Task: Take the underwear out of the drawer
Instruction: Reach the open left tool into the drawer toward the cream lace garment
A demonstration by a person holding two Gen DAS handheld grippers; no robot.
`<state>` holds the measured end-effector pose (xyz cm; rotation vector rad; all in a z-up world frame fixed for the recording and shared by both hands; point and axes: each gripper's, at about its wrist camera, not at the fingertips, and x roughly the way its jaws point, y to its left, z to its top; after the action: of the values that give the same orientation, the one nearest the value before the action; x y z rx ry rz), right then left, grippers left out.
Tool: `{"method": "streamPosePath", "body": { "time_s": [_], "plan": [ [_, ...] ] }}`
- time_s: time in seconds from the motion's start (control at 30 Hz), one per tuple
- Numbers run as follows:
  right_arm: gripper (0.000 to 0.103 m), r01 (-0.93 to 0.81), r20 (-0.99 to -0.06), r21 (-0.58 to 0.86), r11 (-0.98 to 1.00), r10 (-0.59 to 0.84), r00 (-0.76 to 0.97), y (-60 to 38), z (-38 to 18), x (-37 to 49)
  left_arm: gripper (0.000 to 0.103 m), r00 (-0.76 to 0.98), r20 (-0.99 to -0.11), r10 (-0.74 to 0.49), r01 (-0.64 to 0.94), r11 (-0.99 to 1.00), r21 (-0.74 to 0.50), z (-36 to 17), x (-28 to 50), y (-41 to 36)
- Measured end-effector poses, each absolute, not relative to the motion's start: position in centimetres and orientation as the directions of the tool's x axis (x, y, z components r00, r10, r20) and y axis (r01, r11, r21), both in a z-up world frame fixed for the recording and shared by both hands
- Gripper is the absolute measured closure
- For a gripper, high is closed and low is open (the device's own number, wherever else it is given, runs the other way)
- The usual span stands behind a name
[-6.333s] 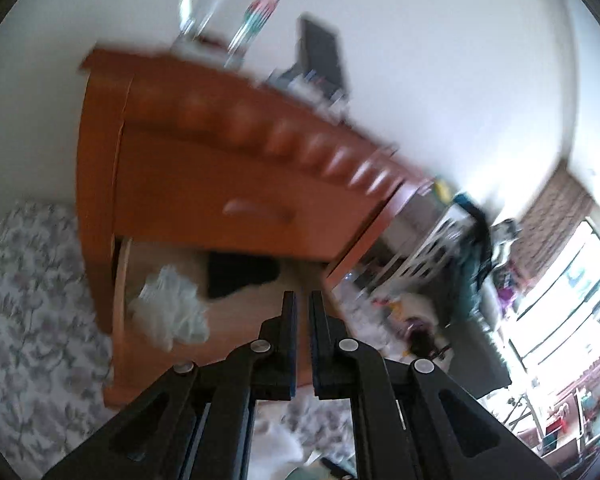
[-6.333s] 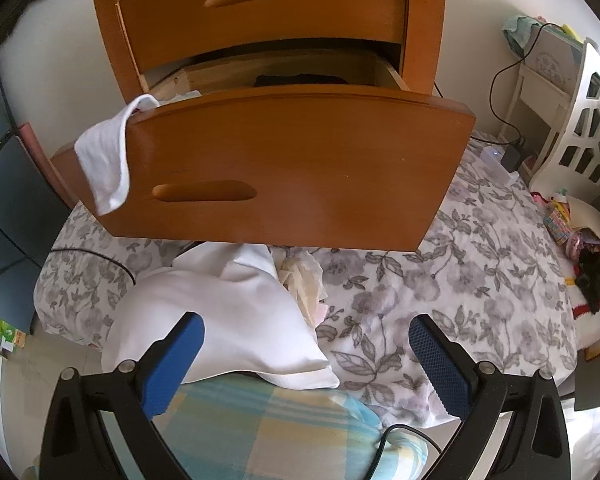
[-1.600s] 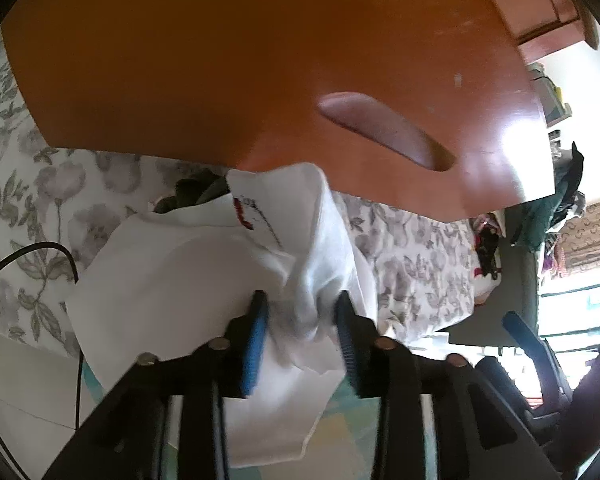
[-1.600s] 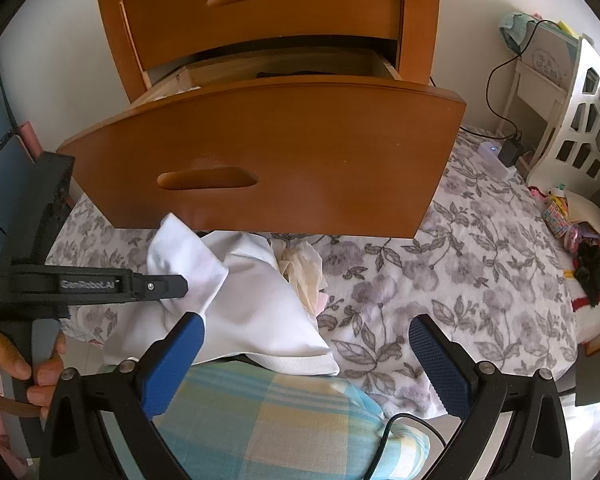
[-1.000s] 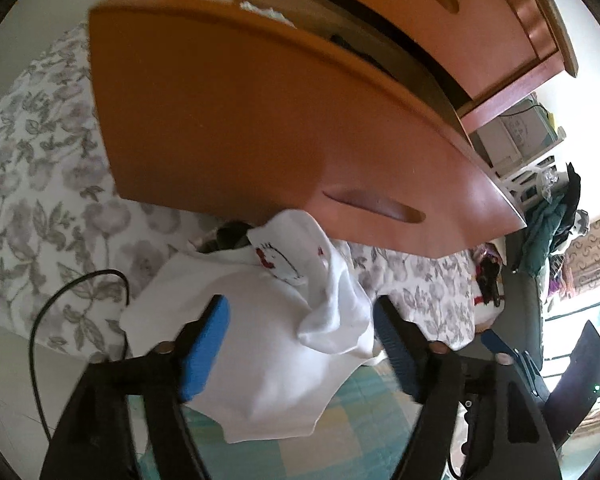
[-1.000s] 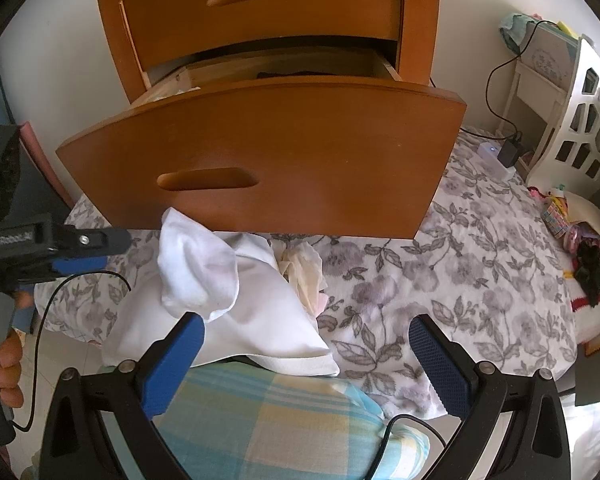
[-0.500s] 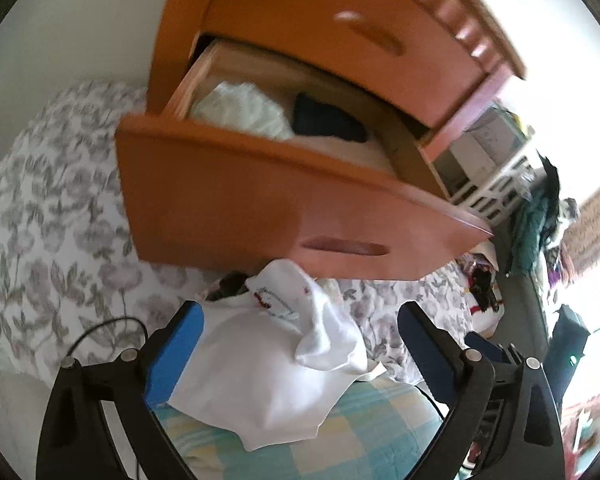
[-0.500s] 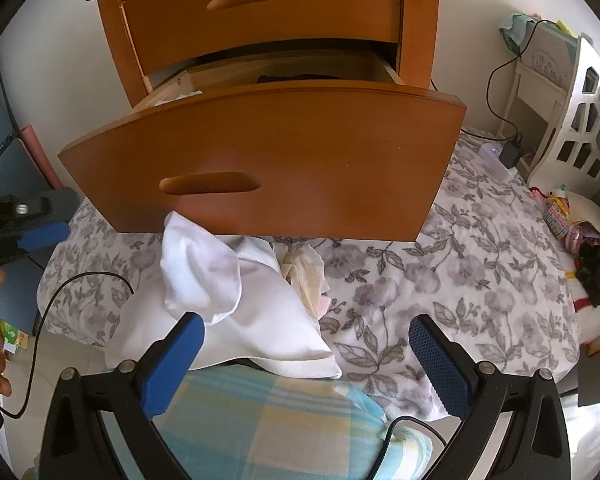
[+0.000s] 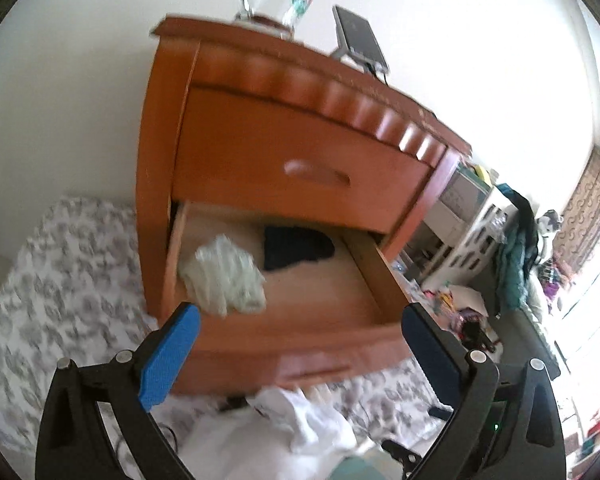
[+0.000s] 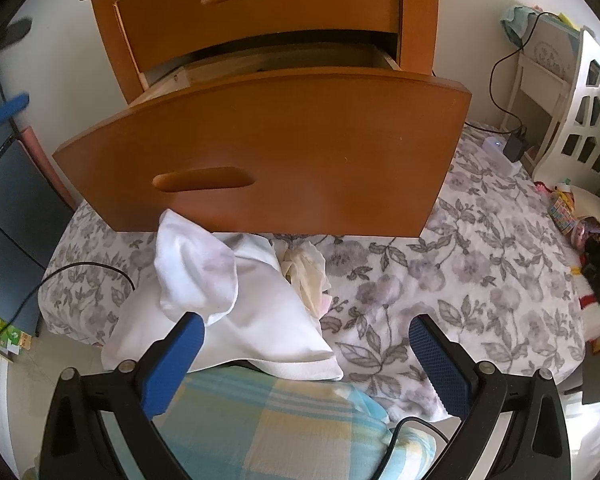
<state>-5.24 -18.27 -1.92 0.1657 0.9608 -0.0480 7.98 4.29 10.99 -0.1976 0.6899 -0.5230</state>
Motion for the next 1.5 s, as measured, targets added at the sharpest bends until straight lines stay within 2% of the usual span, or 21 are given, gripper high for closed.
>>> {"method": "streamPosePath", "body": {
  "time_s": [0.2,0.37,0.5,0.77,0.9,1.1,1.37,1.5],
  "plan": [
    [0.0,0.122,-0.824,0.119,0.985,0.03,0.566,-18.6,-2.5,-4.9,0.002,0.662,-0.609,-0.437,0.332,0.899,-0.284,11.8,11.7,3.3],
    [0.0,0.133,-0.83,0.122,0.983,0.028,0.557,-19.1,-3.0,-4.6,0.002,0.615,-0.711,-0.342,0.27,0.938,-0.217,11.2,15.7,1.9],
    [0.0,0.136,-0.836,0.124,0.983,0.03,0.548,-19.2,-3.4,-4.4,0.002,0.534,-0.793,-0.295,0.233,0.952,-0.197,9.5,19.2,0.5],
    [0.0,0.151,-0.846,0.123,0.981,0.025,0.532,-19.9,-4.1,-3.9,0.003,0.427,-0.885,-0.183,0.238,0.968,-0.086,5.7,22.5,-2.2],
    [0.0,0.151,-0.851,0.125,0.981,0.028,0.524,-20.0,-4.4,-3.7,0.013,0.369,-0.919,-0.137,0.221,0.974,-0.057,3.9,24.1,-2.8],
    [0.0,0.152,-0.854,0.127,0.98,0.03,0.519,-20.1,-4.6,-3.5,0.015,0.3,-0.95,-0.083,0.216,0.976,-0.018,1.7,25.7,-3.7],
    [0.0,0.165,-0.859,0.13,0.978,0.028,0.511,-20.6,-5.2,-3.3,0.023,0.225,-0.974,-0.04,0.211,0.977,0.008,-0.7,27.1,-4.3],
    [0.0,0.168,-0.86,0.131,0.977,0.027,0.51,-20.7,-5.2,-3.2,0.034,0.192,-0.981,-0.025,0.212,0.977,0.017,-1.8,27.7,-4.6]
  ]
}}
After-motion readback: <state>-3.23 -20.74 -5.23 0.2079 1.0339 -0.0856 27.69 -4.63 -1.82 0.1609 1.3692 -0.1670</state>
